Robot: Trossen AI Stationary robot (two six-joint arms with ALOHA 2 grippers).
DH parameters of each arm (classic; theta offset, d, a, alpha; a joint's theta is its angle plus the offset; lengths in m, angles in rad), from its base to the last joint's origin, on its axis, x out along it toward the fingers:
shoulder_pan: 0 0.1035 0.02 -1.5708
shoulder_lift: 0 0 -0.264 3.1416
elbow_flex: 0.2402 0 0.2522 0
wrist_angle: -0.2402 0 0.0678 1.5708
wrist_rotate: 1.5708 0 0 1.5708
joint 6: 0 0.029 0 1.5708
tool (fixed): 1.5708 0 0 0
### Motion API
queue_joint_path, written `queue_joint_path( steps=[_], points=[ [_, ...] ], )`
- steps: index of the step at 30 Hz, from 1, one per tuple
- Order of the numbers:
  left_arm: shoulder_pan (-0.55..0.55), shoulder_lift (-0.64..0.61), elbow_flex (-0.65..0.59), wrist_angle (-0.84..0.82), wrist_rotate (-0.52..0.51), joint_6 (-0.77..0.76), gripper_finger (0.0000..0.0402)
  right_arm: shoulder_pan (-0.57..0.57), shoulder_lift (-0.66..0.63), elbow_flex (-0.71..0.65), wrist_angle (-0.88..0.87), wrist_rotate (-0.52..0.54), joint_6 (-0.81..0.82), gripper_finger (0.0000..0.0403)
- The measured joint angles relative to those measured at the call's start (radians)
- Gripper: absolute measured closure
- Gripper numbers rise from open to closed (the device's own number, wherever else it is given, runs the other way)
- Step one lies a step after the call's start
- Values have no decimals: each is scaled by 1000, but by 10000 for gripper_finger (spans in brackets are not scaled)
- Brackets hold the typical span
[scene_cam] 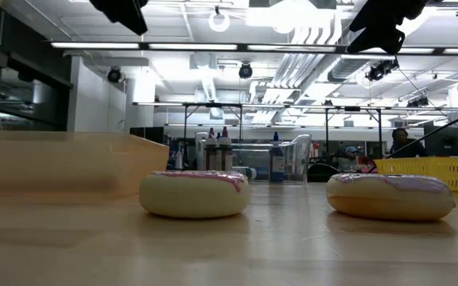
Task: Pick & Place Food Item
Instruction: Put the brown donut into the yellow bin
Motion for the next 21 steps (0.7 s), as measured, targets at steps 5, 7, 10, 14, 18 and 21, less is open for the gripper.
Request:
queue_joint_path(
  steps=[5, 7, 10, 14, 18, 21],
  points=[
    [-36, 0, 0, -9, 75, -69, 302, 0, 0, 0, 0, 0, 0, 199],
    [-52, 0, 0, -8, 115, -96, 302, 0, 0, 0, 0, 0, 0, 199],
    [-71, 11, 0, -9, 166, -159, 302, 0, 0, 0, 0, 0, 0, 199],
    [-93, 53, 0, -5, 224, -240, 302, 0, 0, 0, 1, 0, 0, 199],
    [-119, 103, 0, 10, 248, -317, 302, 0, 0, 0, 6, 0, 0, 199],
    [-148, 135, -1, 16, 246, -362, 302, 0, 0, 0, 5, 0, 0, 199]
  ],
)
